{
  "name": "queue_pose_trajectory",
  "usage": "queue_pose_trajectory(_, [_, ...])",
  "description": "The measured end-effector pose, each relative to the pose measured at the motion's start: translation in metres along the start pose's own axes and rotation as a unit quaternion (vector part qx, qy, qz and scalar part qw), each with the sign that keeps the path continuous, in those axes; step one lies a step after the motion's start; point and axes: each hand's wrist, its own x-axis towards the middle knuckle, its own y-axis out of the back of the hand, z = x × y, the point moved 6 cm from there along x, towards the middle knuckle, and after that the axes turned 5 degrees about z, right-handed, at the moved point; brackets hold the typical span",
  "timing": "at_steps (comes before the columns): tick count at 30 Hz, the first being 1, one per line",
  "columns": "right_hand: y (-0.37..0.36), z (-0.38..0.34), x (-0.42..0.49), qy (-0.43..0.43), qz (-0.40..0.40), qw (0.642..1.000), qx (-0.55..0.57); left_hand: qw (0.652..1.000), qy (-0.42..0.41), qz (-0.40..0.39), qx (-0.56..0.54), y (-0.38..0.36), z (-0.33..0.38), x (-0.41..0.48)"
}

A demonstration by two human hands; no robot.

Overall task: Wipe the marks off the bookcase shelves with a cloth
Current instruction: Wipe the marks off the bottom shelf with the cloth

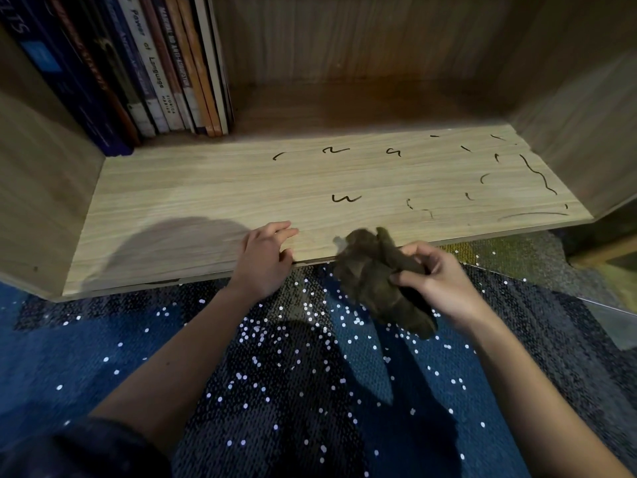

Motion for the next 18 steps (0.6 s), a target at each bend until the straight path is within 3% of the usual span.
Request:
queue_pose_trajectory(3, [0.022,-0.044,-0.003,0.152,0.150,0.977,-0.010,1.000,-0.011,0.026,0.008,0.003,0.011,0.000])
queue_pose_trajectory(5, [0.015,-0.059,0.001,0.224,0.192,0.947,-0.130,0.999,-0.027,0.036,0.000,0.003,0.019,0.002])
queue_pose_trajectory(7, [-0.009,-0.043,0.020,0.205,0.145,0.907,-0.337,0.999,-0.031,0.034,-0.013,0.002,0.026,0.005])
queue_pose_trajectory(9, [-0.031,-0.006,0.038,0.160,0.050,0.877,-0.450,0.999,-0.020,0.019,-0.022,-0.001,0.029,0.006])
queue_pose_trajectory(11, [-0.037,0.013,0.043,0.157,0.033,0.897,-0.412,1.000,-0.008,0.002,-0.022,-0.005,0.028,0.007])
queue_pose_trajectory(14, [-0.023,0.016,0.041,0.174,0.098,0.937,-0.286,1.000,-0.007,-0.010,-0.008,-0.007,0.024,0.006])
queue_pose_trajectory(16, [-0.012,0.014,0.045,0.186,0.158,0.932,-0.269,1.000,-0.006,-0.010,-0.010,-0.007,0.022,0.005])
queue_pose_trajectory(18, [-0.011,0.013,0.053,0.163,0.164,0.912,-0.339,1.000,-0.003,-0.009,-0.015,-0.007,0.022,0.005])
